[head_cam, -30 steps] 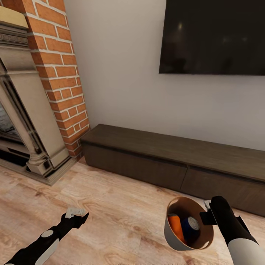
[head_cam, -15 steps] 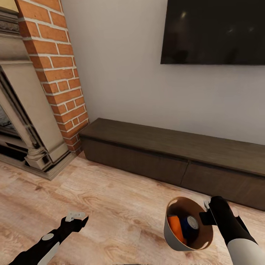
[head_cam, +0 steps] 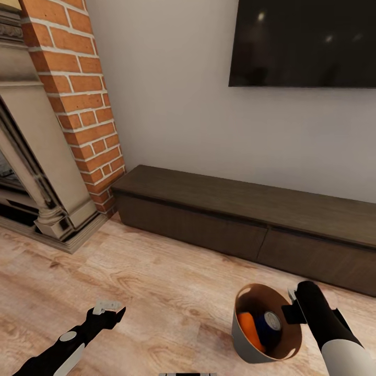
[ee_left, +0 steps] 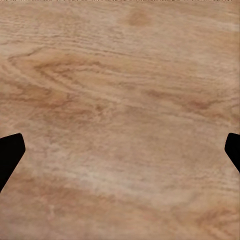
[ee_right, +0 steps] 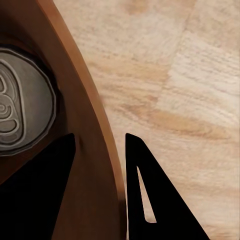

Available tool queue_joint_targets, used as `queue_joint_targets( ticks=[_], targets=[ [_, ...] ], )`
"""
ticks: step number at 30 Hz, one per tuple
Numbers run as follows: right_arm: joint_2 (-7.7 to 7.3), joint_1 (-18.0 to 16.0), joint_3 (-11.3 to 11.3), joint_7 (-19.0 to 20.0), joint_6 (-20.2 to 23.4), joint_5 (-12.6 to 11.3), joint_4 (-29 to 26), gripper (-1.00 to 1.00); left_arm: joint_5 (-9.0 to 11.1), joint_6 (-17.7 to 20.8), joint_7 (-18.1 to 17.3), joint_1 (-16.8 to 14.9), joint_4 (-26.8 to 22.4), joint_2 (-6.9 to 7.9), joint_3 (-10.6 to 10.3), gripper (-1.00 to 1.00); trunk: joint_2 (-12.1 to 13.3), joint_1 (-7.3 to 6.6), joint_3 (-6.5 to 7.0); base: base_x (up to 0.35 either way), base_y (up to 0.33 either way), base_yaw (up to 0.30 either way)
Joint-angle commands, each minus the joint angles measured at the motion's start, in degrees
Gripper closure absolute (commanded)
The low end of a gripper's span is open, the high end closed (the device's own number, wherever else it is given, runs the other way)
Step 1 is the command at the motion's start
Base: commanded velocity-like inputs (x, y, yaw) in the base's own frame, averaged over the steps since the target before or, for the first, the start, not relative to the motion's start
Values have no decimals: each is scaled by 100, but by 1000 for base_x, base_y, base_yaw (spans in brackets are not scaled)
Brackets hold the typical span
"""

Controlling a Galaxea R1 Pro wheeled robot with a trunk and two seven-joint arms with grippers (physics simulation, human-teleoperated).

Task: Put the three can of soda from the living room inside the tash can in the kitchen.

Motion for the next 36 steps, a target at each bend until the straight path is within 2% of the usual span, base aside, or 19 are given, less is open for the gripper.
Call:
queue_joint_targets(
  ticks=[1,6,9,15,18,22,27,31,36],
  targets=[
    [2,-3,0,25,16,-113,5,100,1,-1,0,0,0,-1,0,-100,0,-1,1,0,0,0],
    [-4,-3,10,21,16,-111,21,100,21,60,-48,-2,-36,5,-4,-100,0,-1,1,0,0,0],
    [2,-3,24,18,16,-102,23,100,26,284,-153,-28,-112,4,-8,-100,0,-1,1,0,0,0],
    [11,-3,42,17,16,-104,24,100,40,1008,-238,-181,-443,20,15,-100,0,-1,1,0,0,0],
    [16,-5,51,17,16,-104,24,100,40,1668,-255,-323,-869,42,23,-100,0,-1,1,0,0,0],
    [17,-3,55,16,16,-106,24,100,59,2286,-256,-429,-1306,82,56,-100,0,-1,1,0,0,0],
    [24,-9,51,16,16,-112,24,100,82,2568,-246,-487,-1494,117,74,-100,0,-1,1,0,0,0],
    [21,-11,49,16,16,-110,26,100,89,2792,-245,-585,-1563,120,83,-100,-6,10,-88,0,0,0],
    [3,-13,32,22,16,-107,25,100,91,2849,-246,-610,-1576,102,80,-100,-12,23,-199,0,0,0]
  ],
)
